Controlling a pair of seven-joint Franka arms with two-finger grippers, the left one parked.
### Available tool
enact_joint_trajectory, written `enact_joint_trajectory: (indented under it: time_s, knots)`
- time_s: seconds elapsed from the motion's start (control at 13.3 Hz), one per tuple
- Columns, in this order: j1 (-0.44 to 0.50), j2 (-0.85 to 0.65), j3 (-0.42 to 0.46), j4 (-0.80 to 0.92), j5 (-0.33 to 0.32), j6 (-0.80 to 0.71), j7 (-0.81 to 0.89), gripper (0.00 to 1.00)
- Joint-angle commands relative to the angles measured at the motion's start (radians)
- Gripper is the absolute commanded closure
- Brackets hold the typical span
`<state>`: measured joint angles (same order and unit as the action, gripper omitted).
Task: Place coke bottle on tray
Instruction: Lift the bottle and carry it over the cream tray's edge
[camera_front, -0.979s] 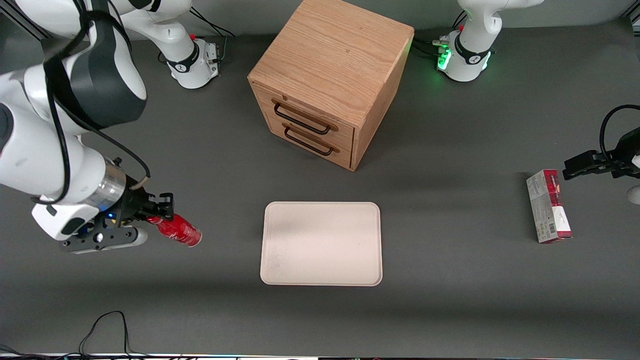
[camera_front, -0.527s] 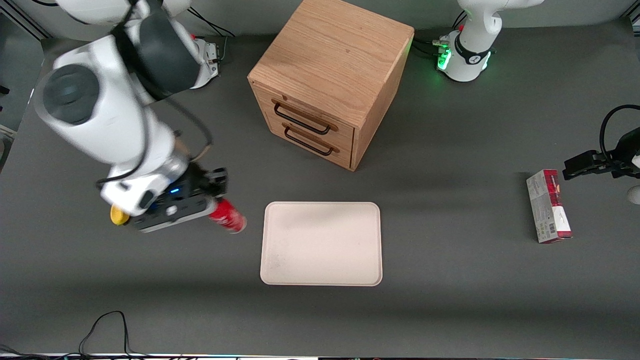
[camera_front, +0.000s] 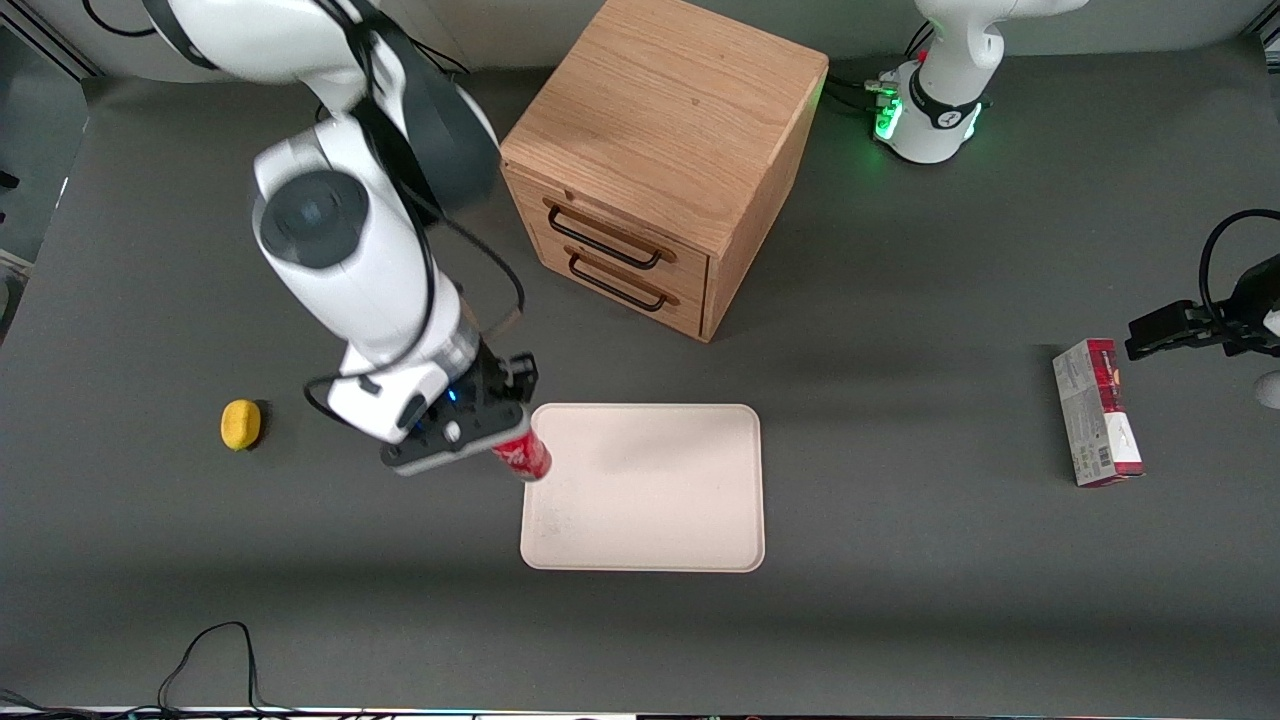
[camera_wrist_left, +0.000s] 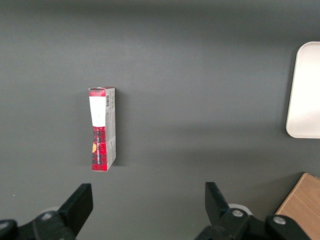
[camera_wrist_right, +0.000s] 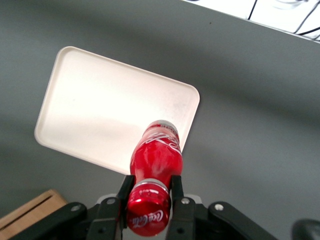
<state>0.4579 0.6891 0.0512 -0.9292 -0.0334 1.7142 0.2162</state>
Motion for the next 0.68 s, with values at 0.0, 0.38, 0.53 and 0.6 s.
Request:
enact_joint_trajectory:
  time_s: [0.0,0.38,0.53,0.6]
  knots:
    - [0.002,0.117,0.002,0.033,-0.014,0.064,0.011,0.94]
    - [-0.007,0.233,-0.001,0.032,-0.016,0.13,0.002,0.94]
    - [-0.007,0.24,-0.001,0.032,-0.017,0.142,0.002,0.94]
    - [-0.007,0.243,-0.002,0.032,-0.017,0.143,0.0,0.94]
